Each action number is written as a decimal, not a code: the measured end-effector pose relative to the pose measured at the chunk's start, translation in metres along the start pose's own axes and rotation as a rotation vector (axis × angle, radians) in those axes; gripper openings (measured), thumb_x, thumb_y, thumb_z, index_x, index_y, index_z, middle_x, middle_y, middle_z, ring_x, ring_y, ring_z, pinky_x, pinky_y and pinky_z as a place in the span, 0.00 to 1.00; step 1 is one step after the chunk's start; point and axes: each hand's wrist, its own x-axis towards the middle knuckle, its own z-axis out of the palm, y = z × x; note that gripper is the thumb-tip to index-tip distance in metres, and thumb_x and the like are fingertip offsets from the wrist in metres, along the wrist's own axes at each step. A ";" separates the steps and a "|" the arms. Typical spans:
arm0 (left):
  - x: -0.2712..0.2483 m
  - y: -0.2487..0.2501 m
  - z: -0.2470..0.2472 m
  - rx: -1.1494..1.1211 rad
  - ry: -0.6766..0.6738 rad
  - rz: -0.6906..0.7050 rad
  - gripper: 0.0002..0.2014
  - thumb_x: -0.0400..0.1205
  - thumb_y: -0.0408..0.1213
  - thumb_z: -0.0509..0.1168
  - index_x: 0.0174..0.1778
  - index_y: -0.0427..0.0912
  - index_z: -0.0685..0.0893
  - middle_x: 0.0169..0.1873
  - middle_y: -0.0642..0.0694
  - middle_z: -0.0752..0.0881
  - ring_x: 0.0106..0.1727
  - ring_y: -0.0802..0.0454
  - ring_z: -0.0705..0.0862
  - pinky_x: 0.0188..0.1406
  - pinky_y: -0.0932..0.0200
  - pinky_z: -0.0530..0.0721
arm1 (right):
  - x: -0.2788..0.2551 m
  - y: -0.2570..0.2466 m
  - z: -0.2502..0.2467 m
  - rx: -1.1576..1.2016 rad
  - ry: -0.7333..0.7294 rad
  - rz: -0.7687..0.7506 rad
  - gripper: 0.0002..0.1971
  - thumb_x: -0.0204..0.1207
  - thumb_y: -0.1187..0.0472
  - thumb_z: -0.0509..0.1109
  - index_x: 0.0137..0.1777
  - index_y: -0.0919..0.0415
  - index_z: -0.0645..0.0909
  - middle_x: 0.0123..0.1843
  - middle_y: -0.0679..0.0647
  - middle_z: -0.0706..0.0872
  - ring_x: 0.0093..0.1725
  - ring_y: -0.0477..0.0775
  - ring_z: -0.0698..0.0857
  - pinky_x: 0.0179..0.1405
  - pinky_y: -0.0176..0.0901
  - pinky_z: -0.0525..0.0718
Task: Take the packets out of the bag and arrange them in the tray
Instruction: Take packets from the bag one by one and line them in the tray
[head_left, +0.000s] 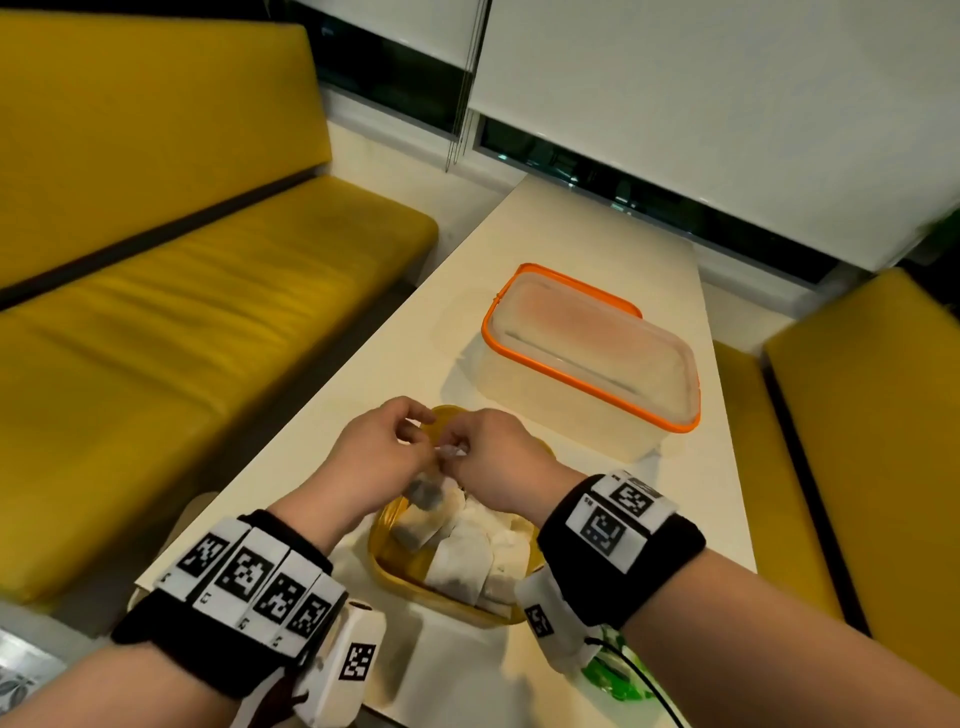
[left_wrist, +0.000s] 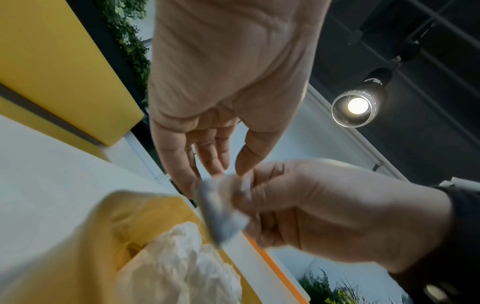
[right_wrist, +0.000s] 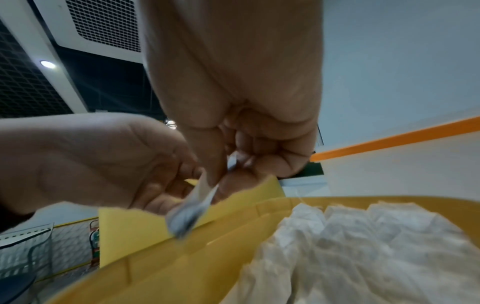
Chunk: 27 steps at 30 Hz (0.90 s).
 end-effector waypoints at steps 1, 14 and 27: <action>0.001 0.001 -0.003 0.029 0.027 0.015 0.10 0.76 0.32 0.67 0.49 0.51 0.83 0.41 0.46 0.86 0.44 0.44 0.87 0.47 0.44 0.88 | 0.001 -0.001 0.003 -0.057 -0.068 -0.007 0.05 0.78 0.63 0.65 0.47 0.59 0.82 0.42 0.54 0.80 0.43 0.56 0.79 0.32 0.38 0.70; 0.004 -0.001 -0.011 0.123 0.035 0.072 0.04 0.77 0.38 0.70 0.46 0.48 0.85 0.38 0.49 0.87 0.45 0.46 0.85 0.51 0.44 0.86 | -0.001 -0.009 0.000 -0.199 -0.037 0.042 0.12 0.78 0.63 0.65 0.59 0.57 0.82 0.54 0.53 0.85 0.54 0.55 0.83 0.43 0.40 0.76; -0.015 0.037 0.082 0.350 -0.341 0.268 0.04 0.76 0.38 0.72 0.45 0.51 0.85 0.38 0.52 0.86 0.39 0.56 0.82 0.38 0.68 0.78 | -0.199 0.158 -0.013 0.186 0.307 0.685 0.14 0.77 0.50 0.70 0.60 0.50 0.80 0.56 0.49 0.86 0.50 0.48 0.82 0.40 0.39 0.76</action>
